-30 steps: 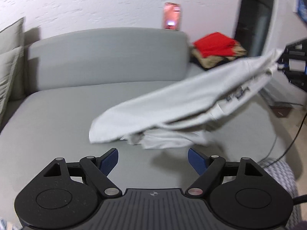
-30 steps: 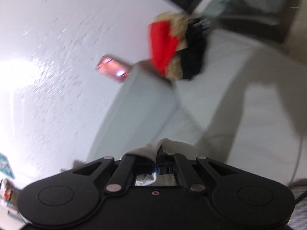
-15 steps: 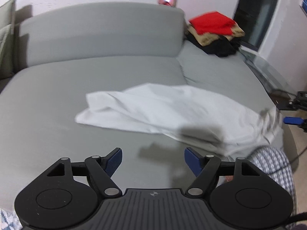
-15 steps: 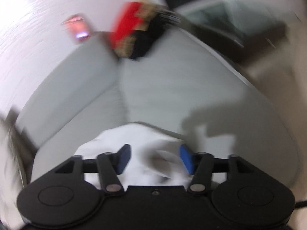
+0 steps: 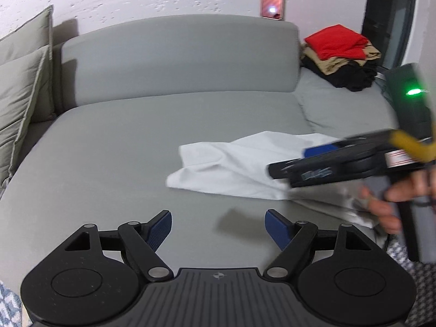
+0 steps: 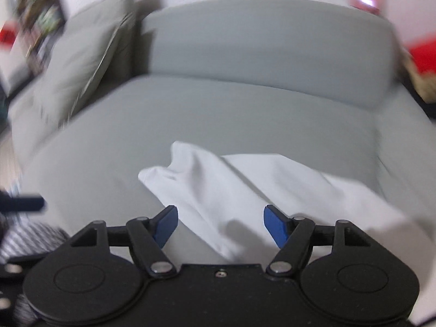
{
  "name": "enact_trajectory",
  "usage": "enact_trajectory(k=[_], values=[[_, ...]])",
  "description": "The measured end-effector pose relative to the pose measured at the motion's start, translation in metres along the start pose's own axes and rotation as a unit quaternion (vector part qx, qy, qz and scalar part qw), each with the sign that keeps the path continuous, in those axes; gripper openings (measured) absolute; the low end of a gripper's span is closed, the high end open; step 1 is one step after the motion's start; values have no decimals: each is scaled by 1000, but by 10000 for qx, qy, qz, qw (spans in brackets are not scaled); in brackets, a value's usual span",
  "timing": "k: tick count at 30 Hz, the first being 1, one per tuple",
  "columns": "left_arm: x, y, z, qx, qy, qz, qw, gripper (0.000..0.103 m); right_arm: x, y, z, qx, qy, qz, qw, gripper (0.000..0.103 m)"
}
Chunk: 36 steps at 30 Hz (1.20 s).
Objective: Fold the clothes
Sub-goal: 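Lift and pull the sweatshirt up with the right gripper to spread it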
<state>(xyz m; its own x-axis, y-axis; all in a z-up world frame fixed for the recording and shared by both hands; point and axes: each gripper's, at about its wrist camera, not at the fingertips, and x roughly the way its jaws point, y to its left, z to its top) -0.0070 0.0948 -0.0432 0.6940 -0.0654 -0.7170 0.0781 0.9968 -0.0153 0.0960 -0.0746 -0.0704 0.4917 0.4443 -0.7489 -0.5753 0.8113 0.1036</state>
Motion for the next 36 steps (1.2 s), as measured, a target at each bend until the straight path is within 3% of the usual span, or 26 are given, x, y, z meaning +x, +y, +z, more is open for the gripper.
enact_trajectory(k=[3,4,5,6,10,12,14,16,18,20,23,26,28,30,33,36], values=[[5,10,-1,-150,50,-34,9999,76,29,19,-10,-933,325,-200,9949,59],[7,11,-1,-165,62,-53,9998,76,37,23,-14,-1198,485,-305,9911,45],[9,12,0,-180,74,-71,9998,76,42,22,-17,-1326,546,-411,9888,18],[11,13,0,-195,86,-90,9997,76,38,15,-15,-1171,506,-401,9910,5],[18,14,3,-224,104,-219,9995,76,-5,-28,9,0,-203,-297,9994,3],[21,12,6,-219,95,-316,9992,76,-32,-63,28,707,-681,-408,9943,3],[23,9,10,-242,87,-434,9987,76,-59,-99,48,1411,-1149,-515,9820,3],[26,5,13,-273,87,-510,9983,76,-75,-135,60,1787,-1465,-972,9681,3],[29,-1,14,-213,100,-486,9985,75,-80,-168,62,2280,-1421,-1461,9521,4],[32,-5,13,-195,145,-539,9983,73,-85,-200,55,2852,-1162,-1857,9331,13],[37,-7,11,-301,280,-815,9958,70,-111,-208,31,3377,-903,-1587,9234,36],[30,-7,13,-477,235,-1279,9904,65,-172,-192,-3,3565,-932,-840,9258,41],[21,-7,18,-539,96,-1614,9854,65,-202,-178,-17,3556,-1054,-591,9268,50],[12,-8,23,-529,-49,-1846,9814,65,-237,-164,-31,3564,-1135,-445,9263,55],[6,-14,26,-508,-141,-2019,9780,71,-238,-159,-62,3713,-1012,-537,9214,62],[33,-23,18,-659,231,-2031,9767,71,-238,-154,-92,3865,-881,-638,9159,64]])
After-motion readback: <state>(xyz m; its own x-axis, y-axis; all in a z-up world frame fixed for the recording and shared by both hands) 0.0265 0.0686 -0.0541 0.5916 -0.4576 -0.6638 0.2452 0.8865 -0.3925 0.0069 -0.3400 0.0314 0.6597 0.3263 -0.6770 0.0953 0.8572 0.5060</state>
